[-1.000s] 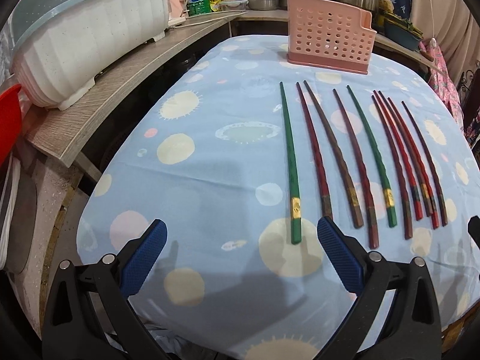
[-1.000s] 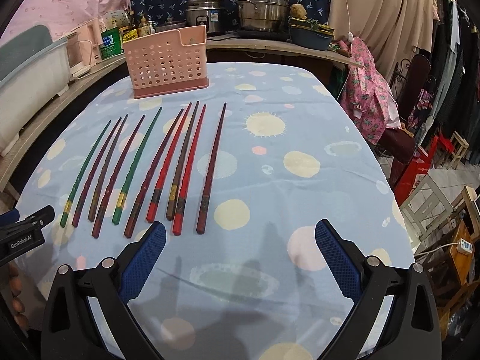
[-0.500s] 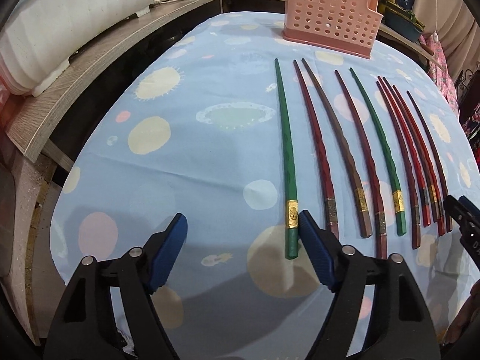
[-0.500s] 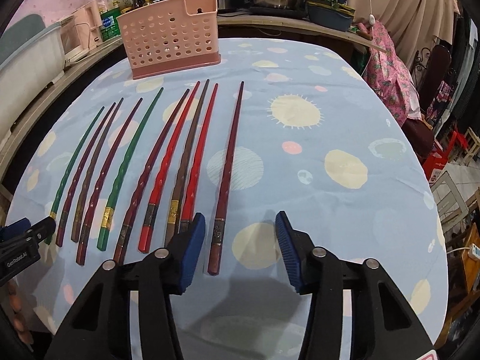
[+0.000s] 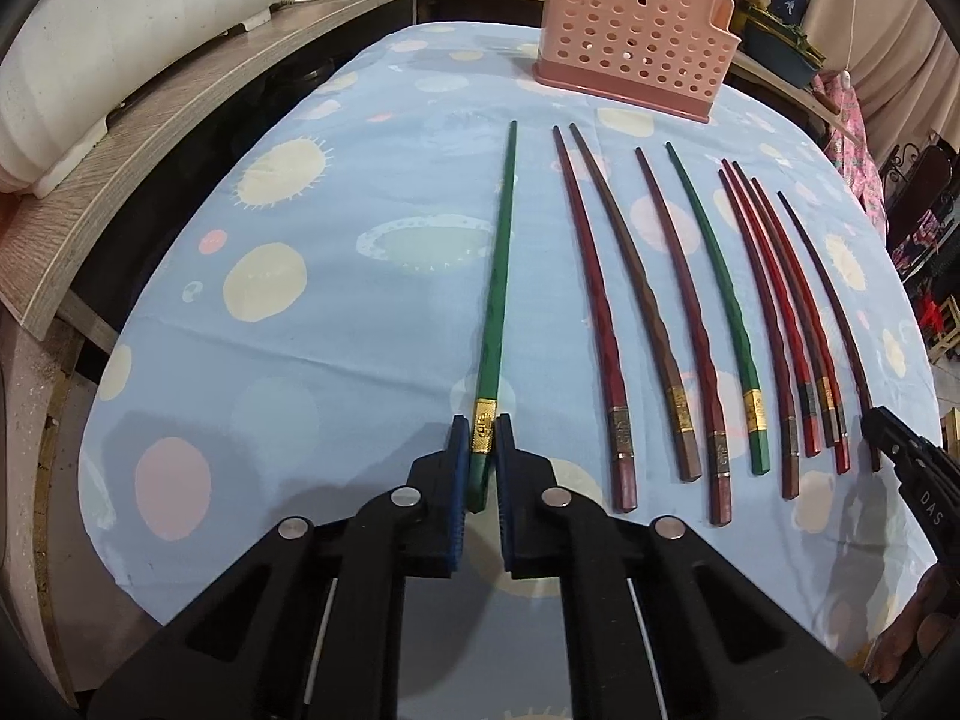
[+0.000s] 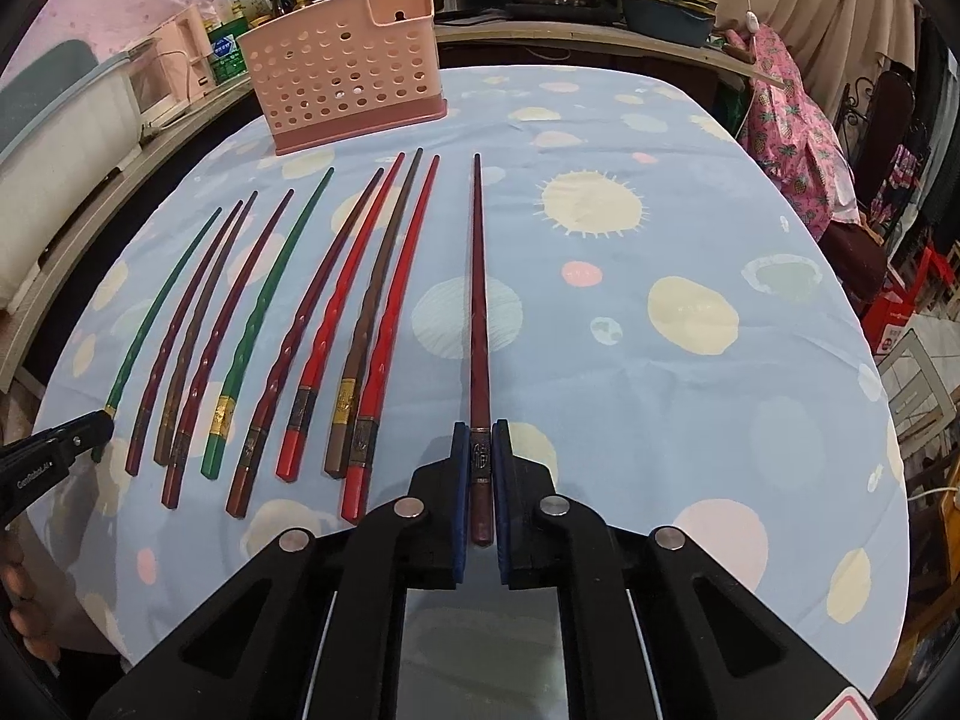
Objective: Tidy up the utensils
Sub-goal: 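Lift both held chopsticks and carry them over the pink basket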
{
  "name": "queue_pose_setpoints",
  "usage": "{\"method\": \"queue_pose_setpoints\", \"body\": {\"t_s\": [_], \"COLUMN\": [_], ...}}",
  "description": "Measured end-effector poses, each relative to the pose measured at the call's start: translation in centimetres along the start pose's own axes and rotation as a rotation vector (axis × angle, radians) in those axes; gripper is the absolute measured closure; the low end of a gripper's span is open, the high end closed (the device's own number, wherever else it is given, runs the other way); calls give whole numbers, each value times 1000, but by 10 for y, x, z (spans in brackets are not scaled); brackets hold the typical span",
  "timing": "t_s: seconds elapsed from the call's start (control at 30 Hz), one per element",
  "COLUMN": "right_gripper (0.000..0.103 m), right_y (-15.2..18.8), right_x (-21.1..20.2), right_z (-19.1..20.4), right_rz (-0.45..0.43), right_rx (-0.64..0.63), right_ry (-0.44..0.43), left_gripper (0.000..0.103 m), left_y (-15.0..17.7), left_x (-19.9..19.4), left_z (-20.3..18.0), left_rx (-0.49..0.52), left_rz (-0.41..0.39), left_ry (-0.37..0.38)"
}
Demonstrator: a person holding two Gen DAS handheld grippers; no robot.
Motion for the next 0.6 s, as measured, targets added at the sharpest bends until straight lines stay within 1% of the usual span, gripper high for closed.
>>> {"method": "queue_pose_setpoints", "body": {"t_s": [0.17, 0.3, 0.47, 0.6], "right_gripper": [96, 96, 96, 96], "right_y": [-18, -48, -102, -145], "right_x": [-22, -48, -77, -89], "right_z": [-5, -10, -12, -15], "right_rz": [-45, -115, -238, -320], "right_rx": [9, 31, 28, 28], "right_ry": [-12, -34, -41, -47], "left_gripper": [96, 96, 96, 96], "left_y": [-15, -40, -90, -135], "left_x": [-18, -43, -78, -96], "left_z": [6, 12, 16, 15], "left_rx": [-16, -38, -47, -54], "left_rz": [-34, -93, -208, -290], "left_ry": [3, 14, 13, 15]}}
Point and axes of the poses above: each gripper's, at about its wrist camera, not at the fingertips, and x roughly the way its jaws point, z to its left, y to its underside, the point moved 5 cm from there along x, roughly the way its jaws point, and after that the axes turned 7 degrees about -z, right-handed, at the moved point
